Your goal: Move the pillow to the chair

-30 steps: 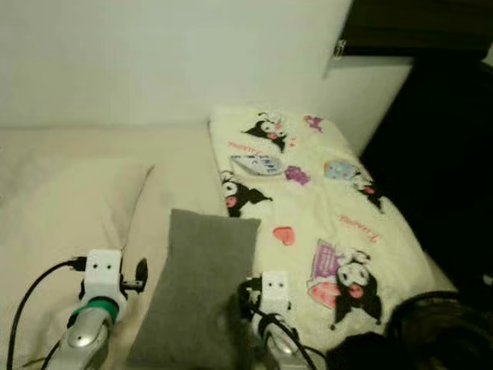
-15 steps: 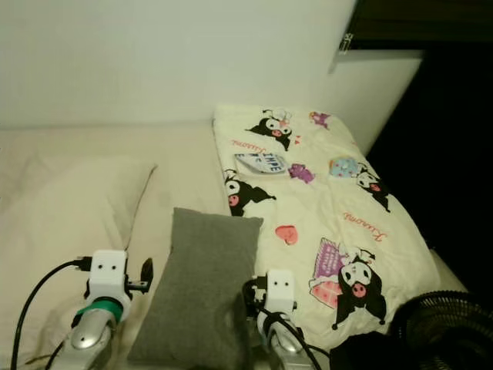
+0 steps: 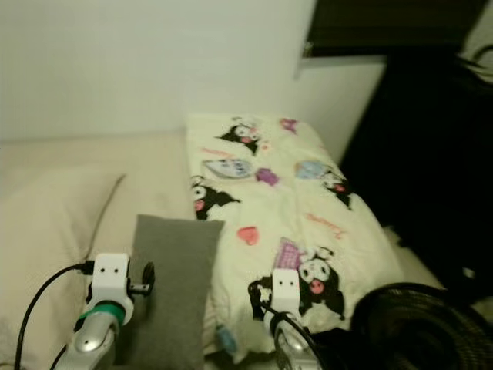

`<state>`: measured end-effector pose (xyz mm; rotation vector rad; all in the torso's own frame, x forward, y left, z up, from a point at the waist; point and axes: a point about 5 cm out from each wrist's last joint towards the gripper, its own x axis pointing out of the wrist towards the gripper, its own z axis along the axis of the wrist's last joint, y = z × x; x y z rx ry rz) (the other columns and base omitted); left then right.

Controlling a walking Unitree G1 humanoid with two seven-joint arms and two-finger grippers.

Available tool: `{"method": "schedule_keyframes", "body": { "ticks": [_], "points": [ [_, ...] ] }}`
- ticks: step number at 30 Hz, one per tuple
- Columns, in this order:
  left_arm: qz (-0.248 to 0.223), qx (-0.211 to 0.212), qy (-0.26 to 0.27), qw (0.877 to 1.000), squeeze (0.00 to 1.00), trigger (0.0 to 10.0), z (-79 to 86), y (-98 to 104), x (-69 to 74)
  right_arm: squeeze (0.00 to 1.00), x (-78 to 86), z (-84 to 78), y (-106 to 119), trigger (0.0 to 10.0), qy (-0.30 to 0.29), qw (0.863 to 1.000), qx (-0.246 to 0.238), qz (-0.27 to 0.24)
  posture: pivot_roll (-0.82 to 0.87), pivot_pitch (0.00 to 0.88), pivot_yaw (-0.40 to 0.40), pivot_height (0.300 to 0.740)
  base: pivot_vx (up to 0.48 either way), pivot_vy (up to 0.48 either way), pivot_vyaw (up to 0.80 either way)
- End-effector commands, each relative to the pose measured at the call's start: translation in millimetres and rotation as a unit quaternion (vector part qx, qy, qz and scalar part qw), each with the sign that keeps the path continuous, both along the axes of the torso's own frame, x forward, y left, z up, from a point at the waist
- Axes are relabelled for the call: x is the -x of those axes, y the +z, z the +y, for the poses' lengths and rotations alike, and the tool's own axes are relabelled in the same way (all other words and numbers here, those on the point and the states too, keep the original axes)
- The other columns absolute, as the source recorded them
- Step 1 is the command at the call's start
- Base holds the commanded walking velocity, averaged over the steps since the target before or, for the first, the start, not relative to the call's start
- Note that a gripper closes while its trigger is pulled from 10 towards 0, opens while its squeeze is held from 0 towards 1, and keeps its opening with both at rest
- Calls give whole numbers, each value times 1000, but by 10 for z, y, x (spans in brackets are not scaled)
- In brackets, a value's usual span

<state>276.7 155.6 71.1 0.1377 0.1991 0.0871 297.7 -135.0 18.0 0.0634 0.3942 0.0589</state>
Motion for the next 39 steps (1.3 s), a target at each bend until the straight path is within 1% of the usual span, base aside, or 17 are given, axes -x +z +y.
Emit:
{"method": "schedule_keyframes", "body": {
  "ticks": [1,8,16,21,22,23,25,39],
  "points": [
    [15,-16,-4,1000,0,10000,27,-103,59,0,49,15,-62,10000,5,1000,3,8,58,81,-12,736,0,0,0],
    [13,-14,-2,1000,0,10000,10,-103,60,0,61,-25,-81,10000,3,1000,8,10,56,77,-20,716,0,0,0],
    [9,-15,-3,1000,0,10000,6,-108,63,0,66,11,-84,10000,8,1000,7,7,56,72,-22,681,0,0,0],
    [9,-14,-2,1000,0,10000,21,-110,75,0,77,38,-105,10000,12,1000,9,11,58,70,-23,681,0,0,0],
    [9,-14,-2,1000,0,10000,24,-114,87,0,84,59,-121,10000,17,1000,4,18,63,71,-24,671,0,0,0],
    [9,-14,-2,1000,0,10000,24,-114,87,0,84,59,-121,10000,17,1000,4,18,63,71,-24,671,0,0,0],
    [13,-8,-1,1000,0,10000,23,-128,107,0,92,85,-111,10000,22,1000,-8,10,67,68,-26,656,0,0,0],
    [9,-10,1,1000,0,10000,31,-117,107,0,84,99,-109,10000,27,1000,-3,8,67,69,-27,601,0,0,0]
  ]
}}
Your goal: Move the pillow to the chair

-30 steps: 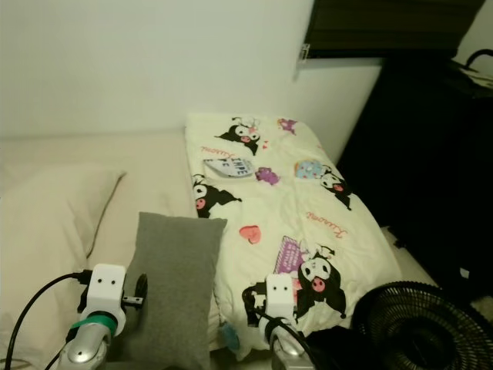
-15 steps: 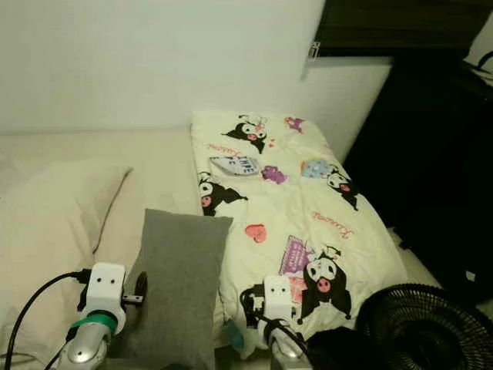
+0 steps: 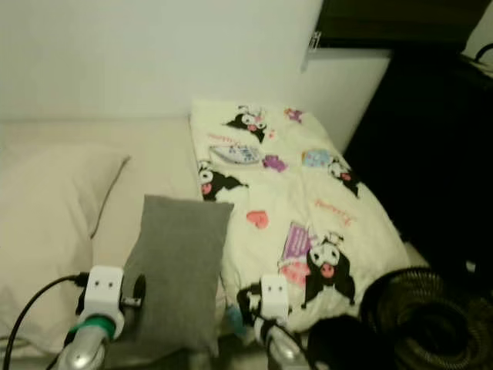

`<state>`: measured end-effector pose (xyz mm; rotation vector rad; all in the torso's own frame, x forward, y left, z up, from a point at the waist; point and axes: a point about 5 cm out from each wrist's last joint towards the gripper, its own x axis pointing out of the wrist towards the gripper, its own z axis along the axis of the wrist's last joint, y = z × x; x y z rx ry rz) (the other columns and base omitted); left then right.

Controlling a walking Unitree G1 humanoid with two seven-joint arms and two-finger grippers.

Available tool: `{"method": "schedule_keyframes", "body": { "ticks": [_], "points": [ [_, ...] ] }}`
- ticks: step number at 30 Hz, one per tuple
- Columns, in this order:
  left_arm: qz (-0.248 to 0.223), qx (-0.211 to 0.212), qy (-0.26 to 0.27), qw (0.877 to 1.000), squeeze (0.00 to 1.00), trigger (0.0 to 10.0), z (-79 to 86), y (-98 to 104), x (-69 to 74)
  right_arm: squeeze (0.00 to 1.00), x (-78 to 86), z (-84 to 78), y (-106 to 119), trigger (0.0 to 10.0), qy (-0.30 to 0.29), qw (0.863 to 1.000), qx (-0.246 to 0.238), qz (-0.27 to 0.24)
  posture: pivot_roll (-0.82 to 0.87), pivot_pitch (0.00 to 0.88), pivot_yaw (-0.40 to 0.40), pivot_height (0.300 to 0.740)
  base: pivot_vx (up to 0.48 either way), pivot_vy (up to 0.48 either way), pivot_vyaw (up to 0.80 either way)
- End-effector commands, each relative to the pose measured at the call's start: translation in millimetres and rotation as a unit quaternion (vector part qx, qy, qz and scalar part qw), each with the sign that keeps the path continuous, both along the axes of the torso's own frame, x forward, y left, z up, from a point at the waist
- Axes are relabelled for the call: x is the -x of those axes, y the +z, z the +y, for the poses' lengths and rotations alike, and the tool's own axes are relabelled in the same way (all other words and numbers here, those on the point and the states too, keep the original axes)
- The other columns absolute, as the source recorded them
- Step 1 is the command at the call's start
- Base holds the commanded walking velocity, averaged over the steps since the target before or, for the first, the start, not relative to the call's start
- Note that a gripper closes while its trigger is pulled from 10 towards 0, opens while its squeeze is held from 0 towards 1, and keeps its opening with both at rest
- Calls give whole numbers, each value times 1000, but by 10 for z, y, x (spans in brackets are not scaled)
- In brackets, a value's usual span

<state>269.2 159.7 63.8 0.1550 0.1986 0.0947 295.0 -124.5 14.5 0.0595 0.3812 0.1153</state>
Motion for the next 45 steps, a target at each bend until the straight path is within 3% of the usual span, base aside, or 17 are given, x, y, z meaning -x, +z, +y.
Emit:
{"method": "schedule_keyframes", "body": {
  "ticks": [1,10,16,17,20,22,26,28,32,33,34,35,36,37,39,40,45],
  "points": [
    [9,-1,-1,1000,0,10000,-6,-45,33,0,57,-7,-73,10000,-1,1000,1,14,67,69,-27,596,0,0,0],
    [2,-11,28,1000,0,10000,102,-37,39,0,47,14,-67,10000,7,1000,0,13,69,74,-31,596,0,0,0],
    [-36,16,86,996,0,10000,392,36,25,0,-53,91,49,10000,23,1000,-15,-11,63,95,-50,596,0,0,0],
    [-38,9,92,995,0,10000,492,42,2,0,-109,121,104,10000,25,999,-20,-18,59,99,-56,596,0,0,0],
    [-38,2,96,995,0,10000,556,47,-15,0,-145,141,142,10000,26,999,-24,-23,58,102,-57,596,0,0,0],
    [-54,5,100,993,0,10000,741,108,-133,0,-292,225,307,10000,27,998,-46,-43,49,121,-67,596,0,0,0],
    [-72,6,101,992,0,10000,820,151,-211,0,-361,265,393,10000,22,996,-63,-53,46,128,-70,596,0,0,0],
    [-67,24,80,994,0,10000,854,144,-321,0,-434,313,510,10000,21,993,-93,-68,27,163,-79,596,0,0,0],
    [-56,28,54,997,0,10000,859,118,-397,0,-473,365,594,10000,31,989,-122,-81,12,183,-80,596,0,0,0],
    [-56,55,39,996,0,10000,858,113,-427,0,-480,392,614,10000,39,987,-134,-81,-7,204,-78,596,0,0,0],
    [-65,109,21,992,451,10000,854,129,-469,0,-488,420,644,10000,48,983,-158,-80,-24,221,-74,596,0,0,0],
    [-65,109,21,992,451,10000,854,129,-469,0,-488,420,644,10000,48,983,-158,-80,-24,221,-74,596,0,0,0],
    [-71,137,15,988,1000,10000,852,141,-487,573,-492,427,663,10000,46,979,-179,-80,-40,238,-70,596,0,0,0],
    [-83,168,18,982,1000,10000,897,170,-527,1000,-522,408,716,10000,17,966,-247,-81,-63,254,-64,596,0,0,0],
    [-89,178,20,980,1000,10000,916,185,-540,1000,-534,395,741,10000,4,958,-276,-83,-63,254,-64,596,0,0,0],
    [-102,191,20,976,1000,10000,941,214,-561,1000,-553,367,775,10000,-12,946,-311,-86,-77,262,-59,596,0,0,0],
    [-134,219,-17,966,1000,10000,915,336,-636,1000,-586,308,821,10000,-33,930,-353,-92,-81,261,-50,596,0,0,0]
  ]
}}
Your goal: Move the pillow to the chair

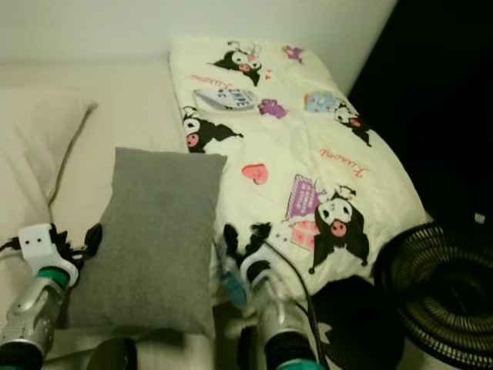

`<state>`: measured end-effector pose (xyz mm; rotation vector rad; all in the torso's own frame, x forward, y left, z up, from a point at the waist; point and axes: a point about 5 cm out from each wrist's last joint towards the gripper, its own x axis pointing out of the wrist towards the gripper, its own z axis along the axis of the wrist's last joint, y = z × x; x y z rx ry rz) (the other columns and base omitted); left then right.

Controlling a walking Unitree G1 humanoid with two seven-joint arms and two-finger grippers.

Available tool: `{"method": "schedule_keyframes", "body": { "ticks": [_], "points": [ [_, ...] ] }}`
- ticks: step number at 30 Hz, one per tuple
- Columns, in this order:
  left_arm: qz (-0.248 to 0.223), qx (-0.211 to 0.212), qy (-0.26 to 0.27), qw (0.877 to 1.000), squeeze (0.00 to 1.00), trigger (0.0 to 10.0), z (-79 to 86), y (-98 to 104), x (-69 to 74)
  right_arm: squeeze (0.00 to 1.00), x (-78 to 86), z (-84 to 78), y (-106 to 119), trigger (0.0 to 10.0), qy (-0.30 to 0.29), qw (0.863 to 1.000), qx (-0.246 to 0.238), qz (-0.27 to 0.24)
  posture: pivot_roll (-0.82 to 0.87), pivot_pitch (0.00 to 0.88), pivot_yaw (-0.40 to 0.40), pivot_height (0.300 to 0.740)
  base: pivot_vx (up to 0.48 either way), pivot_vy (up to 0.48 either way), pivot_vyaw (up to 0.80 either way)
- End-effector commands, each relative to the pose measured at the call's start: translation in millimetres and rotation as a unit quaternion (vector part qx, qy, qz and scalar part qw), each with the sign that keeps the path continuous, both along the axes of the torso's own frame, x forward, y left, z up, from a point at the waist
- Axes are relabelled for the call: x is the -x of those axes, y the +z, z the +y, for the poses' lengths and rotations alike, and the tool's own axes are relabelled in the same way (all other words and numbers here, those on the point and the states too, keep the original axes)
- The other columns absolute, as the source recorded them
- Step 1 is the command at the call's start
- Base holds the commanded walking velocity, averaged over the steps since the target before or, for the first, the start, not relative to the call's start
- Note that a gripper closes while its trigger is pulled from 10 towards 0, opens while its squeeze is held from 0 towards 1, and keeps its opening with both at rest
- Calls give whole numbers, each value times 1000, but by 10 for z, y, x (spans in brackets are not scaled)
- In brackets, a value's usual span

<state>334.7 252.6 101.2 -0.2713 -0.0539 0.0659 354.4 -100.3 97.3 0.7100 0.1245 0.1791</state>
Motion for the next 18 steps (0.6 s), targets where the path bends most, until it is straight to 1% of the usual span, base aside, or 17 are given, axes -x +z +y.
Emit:
{"method": "schedule_keyframes", "body": {
  "ticks": [1,2,4,5,6,7,9,10,12,13,15,16,17,18],
  "points": [
    [-12,16,-26,999,1000,10000,-32,-11,2,1000,6,60,-4,10000,4,999,-31,5,-81,261,-50,596,0,0,0],
    [-23,20,-43,999,1000,10000,-75,23,-20,1000,8,61,-3,10000,5,1000,-31,3,-77,257,-50,596,0,0,0],
    [-23,20,-43,999,1000,10000,-75,23,-20,1000,8,61,-3,10000,5,1000,-31,3,-77,257,-50,596,0,0,0],
    [-31,24,-58,997,1000,10000,-108,46,-37,1000,10,62,-3,10000,6,999,-31,3,-77,257,-50,596,0,0,0],
    [-38,28,-76,996,1000,10000,-148,62,-51,1000,12,63,-3,10000,7,999,-32,2,-73,254,-50,596,0,0,0],
    [-42,40,-111,992,1000,10000,-216,63,-64,1000,17,60,-6,10000,8,999,-35,1,-69,249,-49,596,0,0,0],
    [-42,61,-161,984,1000,10000,-306,49,-70,1000,22,57,-11,10000,10,999,-38,1,-66,241,-46,596,0,0,0],
    [-42,61,-161,984,1000,10000,-306,49,-70,1000,22,57,-11,10000,10,999,-38,1,-66,241,-46,596,0,0,0],
    [-28,64,-178,982,1000,10000,-314,-4,-63,1000,26,54,-9,10000,12,999,-45,1,-70,236,-42,596,0,0,0],
    [0,54,-150,987,1000,10000,-239,-83,-43,1000,30,51,-1,10000,13,999,-52,0,-72,233,-41,596,0,0,0],
    [5,52,-142,988,1000,10000,-219,-100,-37,1000,31,50,1,10000,14,998,-53,0,-72,233,-41,596,0,0,0],
    [12,30,-100,994,1000,10000,-120,-115,-17,1000,34,50,3,10000,15,998,-55,-1,-85,230,-39,596,0,0,0],
    [14,15,-71,997,1000,10000,-54,-117,-2,1000,36,49,5,10000,16,998,-56,-1,-88,229,-39,596,0,0,0],
    [11,9,-29,999,1000,10000,51,-110,22,1000,40,52,5,10000,18,998,-56,-1,-95,230,-38,596,0,0,0]
  ]
}}
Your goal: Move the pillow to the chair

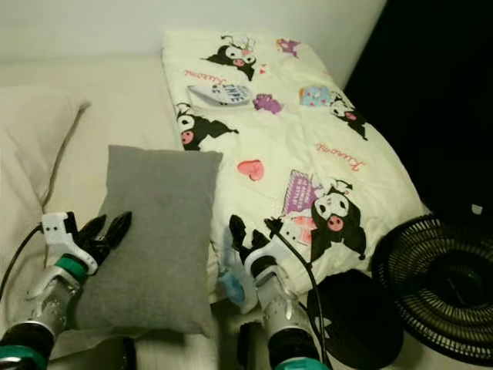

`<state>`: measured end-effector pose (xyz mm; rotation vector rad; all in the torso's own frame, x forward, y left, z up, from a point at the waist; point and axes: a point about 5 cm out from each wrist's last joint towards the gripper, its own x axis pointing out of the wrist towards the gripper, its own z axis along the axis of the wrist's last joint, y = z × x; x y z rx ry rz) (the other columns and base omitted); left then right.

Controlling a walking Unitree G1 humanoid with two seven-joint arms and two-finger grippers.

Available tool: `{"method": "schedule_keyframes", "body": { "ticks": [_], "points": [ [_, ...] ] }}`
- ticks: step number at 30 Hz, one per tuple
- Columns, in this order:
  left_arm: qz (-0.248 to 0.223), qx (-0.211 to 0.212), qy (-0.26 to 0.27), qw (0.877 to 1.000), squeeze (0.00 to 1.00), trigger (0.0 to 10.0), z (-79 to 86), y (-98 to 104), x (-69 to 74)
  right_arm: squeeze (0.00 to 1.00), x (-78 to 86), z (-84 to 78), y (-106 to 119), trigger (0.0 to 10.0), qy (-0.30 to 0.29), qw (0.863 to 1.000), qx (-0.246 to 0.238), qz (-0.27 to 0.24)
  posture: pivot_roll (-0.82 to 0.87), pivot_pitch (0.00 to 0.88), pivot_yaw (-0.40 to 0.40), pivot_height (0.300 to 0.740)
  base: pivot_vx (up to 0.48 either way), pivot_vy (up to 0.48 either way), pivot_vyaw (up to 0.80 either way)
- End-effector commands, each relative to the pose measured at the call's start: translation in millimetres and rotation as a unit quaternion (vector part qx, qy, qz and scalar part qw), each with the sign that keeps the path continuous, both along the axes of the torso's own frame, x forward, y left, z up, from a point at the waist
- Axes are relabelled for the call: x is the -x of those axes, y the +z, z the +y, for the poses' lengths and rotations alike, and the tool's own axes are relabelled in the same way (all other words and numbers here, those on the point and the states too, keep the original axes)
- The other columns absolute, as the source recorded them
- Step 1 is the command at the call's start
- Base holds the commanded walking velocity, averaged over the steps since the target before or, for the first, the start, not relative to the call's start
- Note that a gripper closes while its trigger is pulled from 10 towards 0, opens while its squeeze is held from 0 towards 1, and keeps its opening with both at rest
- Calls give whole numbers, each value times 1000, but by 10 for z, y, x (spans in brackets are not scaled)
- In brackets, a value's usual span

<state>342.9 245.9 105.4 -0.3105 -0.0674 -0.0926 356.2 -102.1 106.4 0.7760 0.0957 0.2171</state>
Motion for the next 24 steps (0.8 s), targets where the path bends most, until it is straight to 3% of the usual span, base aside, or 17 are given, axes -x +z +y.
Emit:
{"method": "schedule_keyframes", "body": {
  "ticks": [1,3,7,11,13,15,16,17,18,21,22,24],
  "points": [
    [29,-10,48,998,1000,10000,118,-151,104,1000,58,70,-86,10000,8,1000,-20,15,-95,230,-38,596,0,0,0],
    [24,-4,120,992,1000,10000,305,-136,160,1000,69,77,-83,10000,12,1000,-20,14,-104,231,-36,596,0,0,0],
    [35,21,160,986,1000,10000,430,-186,227,1000,93,78,-93,10000,15,1000,-20,15,-114,232,-35,596,0,0,0],
    [69,88,104,988,1000,10000,215,-373,227,1000,127,104,-120,10000,27,999,-21,21,-122,237,-37,596,0,0,0],
    [80,161,50,982,1000,10000,10,-467,207,1000,150,145,-140,10000,45,998,-19,29,-126,238,-36,596,0,0,0],
    [80,168,45,981,1000,10000,-12,-475,205,1000,153,149,-142,10000,47,998,-19,29,-126,238,-36,596,0,0,0],
    [95,196,0,976,1000,10000,-184,-535,200,1000,174,194,-186,10000,63,997,-6,41,-132,239,-35,596,0,0,0],
    [95,196,0,976,1000,10000,-184,-535,200,1000,174,194,-186,10000,63,997,-6,41,-132,239,-35,596,0,0,0],
    [110,224,-36,968,1000,10000,-353,-595,203,1000,201,236,-232,10000,79,995,5,53,-133,241,-36,596,0,0,0],
    [120,244,-59,961,1000,10000,-470,-632,208,1000,222,263,-263,10000,91,994,12,61,-132,241,-37,596,0,0,0],
    [127,269,-81,951,1000,10000,-580,-669,225,1000,255,307,-298,10000,109,991,12,72,-132,241,-36,596,0,0,0],
    [127,287,-96,945,1000,10000,-641,-685,238,1000,286,345,-317,10000,127,989,8,79,-134,241,-37,596,0,0,0]
  ]
}}
